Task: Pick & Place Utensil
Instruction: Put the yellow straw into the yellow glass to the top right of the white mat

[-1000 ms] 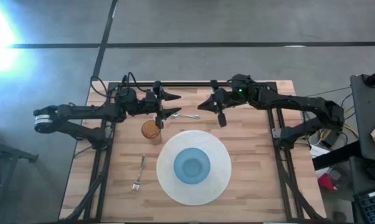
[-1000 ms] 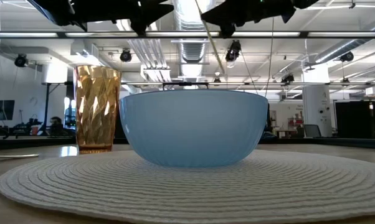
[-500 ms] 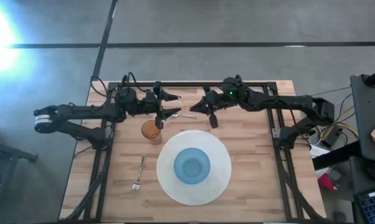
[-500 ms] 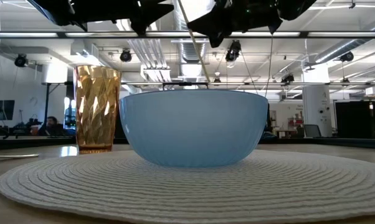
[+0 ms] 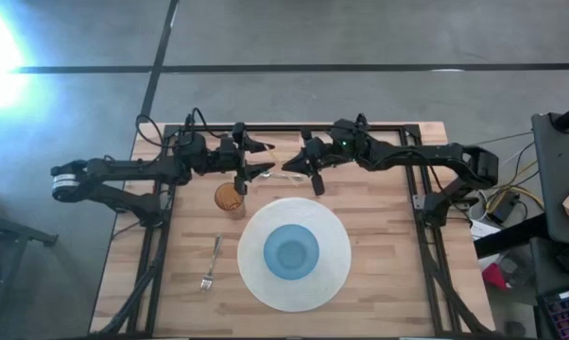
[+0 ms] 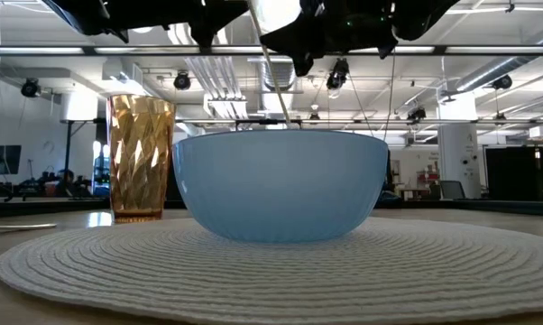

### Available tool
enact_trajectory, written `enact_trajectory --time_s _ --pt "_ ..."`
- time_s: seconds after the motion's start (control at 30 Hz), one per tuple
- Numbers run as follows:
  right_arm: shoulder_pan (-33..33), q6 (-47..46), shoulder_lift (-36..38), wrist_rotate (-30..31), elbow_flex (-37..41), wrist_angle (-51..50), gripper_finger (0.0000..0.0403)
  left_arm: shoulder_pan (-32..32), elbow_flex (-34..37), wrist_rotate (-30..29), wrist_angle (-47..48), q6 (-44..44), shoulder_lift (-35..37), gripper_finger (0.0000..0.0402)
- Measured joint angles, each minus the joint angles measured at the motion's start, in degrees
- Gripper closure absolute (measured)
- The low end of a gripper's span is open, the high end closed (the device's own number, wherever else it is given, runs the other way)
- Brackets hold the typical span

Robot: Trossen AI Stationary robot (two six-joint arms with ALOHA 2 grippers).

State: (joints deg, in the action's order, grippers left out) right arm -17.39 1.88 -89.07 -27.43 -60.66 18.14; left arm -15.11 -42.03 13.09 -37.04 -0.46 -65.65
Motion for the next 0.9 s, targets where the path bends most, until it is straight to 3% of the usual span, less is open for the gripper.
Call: enact_trajectory --time_s 0.43,0.57,0.9 --pt "0.00 -0.41 -0.46 -0.30 0.00 1.10 0.0395 0.00 -1.48 0.93 -0.02 -0.91 -0.06 0.0191" --pt "0.00 -0.43 -0.44 -1.28 0.00 1.12 0.0395 0.00 -1.56 0.91 0.01 -0.91 -0.06 0.0229" --pt "0.00 -0.43 -0.42 -1.57 0.00 1.43 0.0395 -0.04 -1.48 0.82 0.02 0.71 -0.06 0.0366"
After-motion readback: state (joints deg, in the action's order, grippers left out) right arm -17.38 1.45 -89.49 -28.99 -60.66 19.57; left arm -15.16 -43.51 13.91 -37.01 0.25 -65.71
